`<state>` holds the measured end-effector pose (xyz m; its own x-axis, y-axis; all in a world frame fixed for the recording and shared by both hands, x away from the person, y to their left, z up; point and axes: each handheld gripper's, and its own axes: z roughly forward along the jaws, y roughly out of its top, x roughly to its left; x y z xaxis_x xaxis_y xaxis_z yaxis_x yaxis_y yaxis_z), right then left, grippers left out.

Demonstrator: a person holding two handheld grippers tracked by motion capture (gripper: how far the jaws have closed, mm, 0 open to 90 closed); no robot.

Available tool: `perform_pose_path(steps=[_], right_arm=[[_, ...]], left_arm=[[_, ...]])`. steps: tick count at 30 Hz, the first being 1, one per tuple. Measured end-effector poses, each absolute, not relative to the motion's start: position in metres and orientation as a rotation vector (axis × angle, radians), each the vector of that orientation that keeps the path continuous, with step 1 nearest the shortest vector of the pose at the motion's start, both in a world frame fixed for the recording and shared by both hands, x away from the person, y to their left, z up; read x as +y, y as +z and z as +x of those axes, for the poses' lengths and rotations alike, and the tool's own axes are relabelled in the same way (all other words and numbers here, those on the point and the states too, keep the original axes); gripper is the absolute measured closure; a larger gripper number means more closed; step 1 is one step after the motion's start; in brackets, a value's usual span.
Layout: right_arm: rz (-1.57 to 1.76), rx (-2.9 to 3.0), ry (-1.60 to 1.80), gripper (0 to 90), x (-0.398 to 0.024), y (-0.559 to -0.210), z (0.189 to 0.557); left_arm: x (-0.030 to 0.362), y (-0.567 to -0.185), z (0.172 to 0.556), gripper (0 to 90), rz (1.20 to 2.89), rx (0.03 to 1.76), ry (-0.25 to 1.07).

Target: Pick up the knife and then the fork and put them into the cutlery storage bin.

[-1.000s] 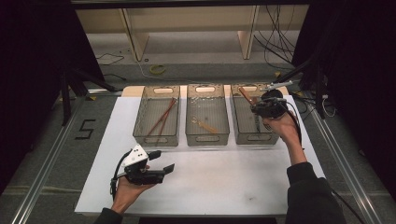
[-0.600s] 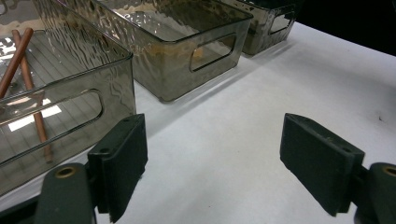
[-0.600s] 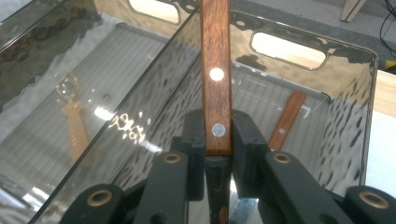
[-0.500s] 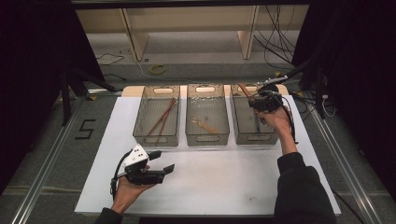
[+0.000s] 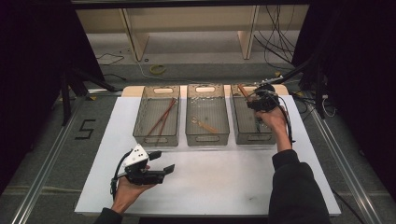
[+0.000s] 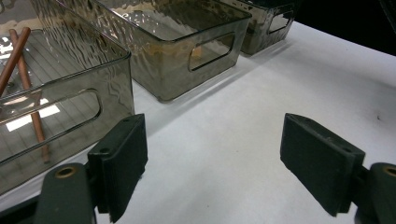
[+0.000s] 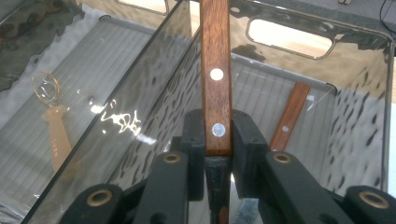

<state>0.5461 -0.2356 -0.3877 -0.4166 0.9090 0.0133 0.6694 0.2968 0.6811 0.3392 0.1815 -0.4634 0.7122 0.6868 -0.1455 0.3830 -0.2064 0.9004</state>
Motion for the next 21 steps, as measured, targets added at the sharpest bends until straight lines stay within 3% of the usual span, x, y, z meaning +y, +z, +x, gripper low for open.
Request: perform_pose_path(steps=[12, 21], right_arm=[[1.440, 2.209, 0.854, 77.3, -0.229, -0.398, 0.551], [1.439, 2.214, 0.915, 65.1, -0.230, -0.393, 0.549]], left_arm=[[0.181, -0.464, 0.339, 22.5, 1.834, 0.839, 0.348], [0.182, -0.464, 0.339, 22.3, 1.831, 0.839, 0.349]])
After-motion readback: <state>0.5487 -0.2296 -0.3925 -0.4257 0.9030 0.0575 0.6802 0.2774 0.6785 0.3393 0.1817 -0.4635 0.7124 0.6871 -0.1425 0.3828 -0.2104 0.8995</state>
